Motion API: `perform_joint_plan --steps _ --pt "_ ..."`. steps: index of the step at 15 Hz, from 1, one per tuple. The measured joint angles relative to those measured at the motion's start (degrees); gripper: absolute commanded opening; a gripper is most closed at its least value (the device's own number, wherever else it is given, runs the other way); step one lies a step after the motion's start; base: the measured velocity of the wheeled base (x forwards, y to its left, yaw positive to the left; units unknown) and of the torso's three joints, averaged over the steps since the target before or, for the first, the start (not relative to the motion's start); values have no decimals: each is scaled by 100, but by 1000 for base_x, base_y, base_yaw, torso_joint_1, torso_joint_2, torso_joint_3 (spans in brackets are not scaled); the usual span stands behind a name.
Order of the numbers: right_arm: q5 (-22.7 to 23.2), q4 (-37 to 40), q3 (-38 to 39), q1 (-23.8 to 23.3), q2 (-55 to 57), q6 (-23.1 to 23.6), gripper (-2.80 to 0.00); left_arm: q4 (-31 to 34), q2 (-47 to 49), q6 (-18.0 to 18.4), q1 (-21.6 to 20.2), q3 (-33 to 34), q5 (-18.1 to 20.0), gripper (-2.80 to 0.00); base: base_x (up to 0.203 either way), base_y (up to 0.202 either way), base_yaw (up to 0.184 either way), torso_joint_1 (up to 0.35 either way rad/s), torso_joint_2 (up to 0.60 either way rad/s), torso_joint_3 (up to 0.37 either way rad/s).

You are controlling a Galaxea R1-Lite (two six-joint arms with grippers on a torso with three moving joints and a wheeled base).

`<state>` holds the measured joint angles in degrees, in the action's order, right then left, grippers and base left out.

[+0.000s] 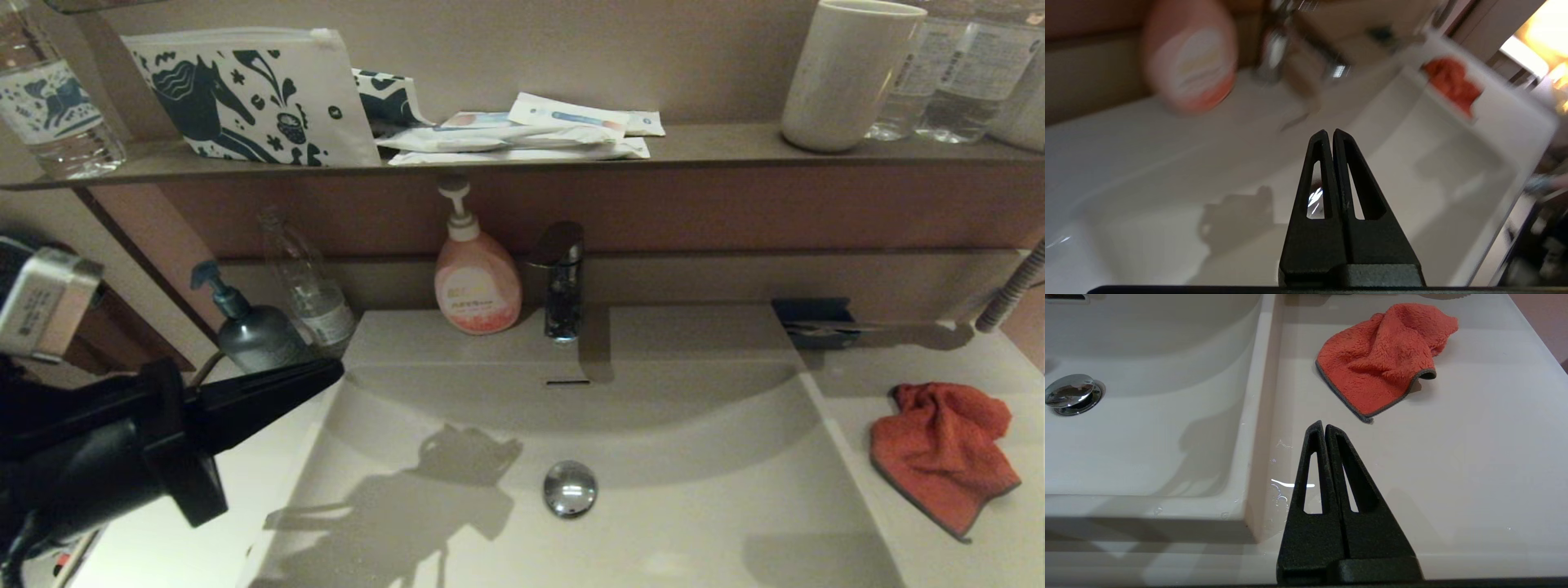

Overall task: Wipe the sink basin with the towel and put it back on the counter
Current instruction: Turn on the faucet

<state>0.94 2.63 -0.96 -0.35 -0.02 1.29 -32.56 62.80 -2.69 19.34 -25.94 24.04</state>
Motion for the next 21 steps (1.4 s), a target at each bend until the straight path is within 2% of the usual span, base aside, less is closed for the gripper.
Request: perform_joint_plan --steps 2,4,7,12,17,21 --pt "0 -1 0 0 0 0 -280 -363 476 -238 478 -159 -364 -280 0 0 0 0 0 0" --pt "0 0 0 0 0 0 -280 -480 899 -240 696 -354 -432 -280 0 0 0 0 0 0" --pt "0 0 0 0 0 0 -280 -888 1608 -65 847 -686 -666 -280 0 0 0 0 0 0" --pt "0 0 0 2 0 0 -280 -2115 2847 298 1147 -1063 -1720 -280 0 0 0 0 0 0" --pt "0 0 0 2 0 0 -280 -2189 3460 572 1462 -1465 -2575 -280 0 0 0 0 0 0" --pt "0 0 0 0 0 0 -280 -2196 3632 654 1824 -1609 -2885 -280 0 0 0 0 0 0"
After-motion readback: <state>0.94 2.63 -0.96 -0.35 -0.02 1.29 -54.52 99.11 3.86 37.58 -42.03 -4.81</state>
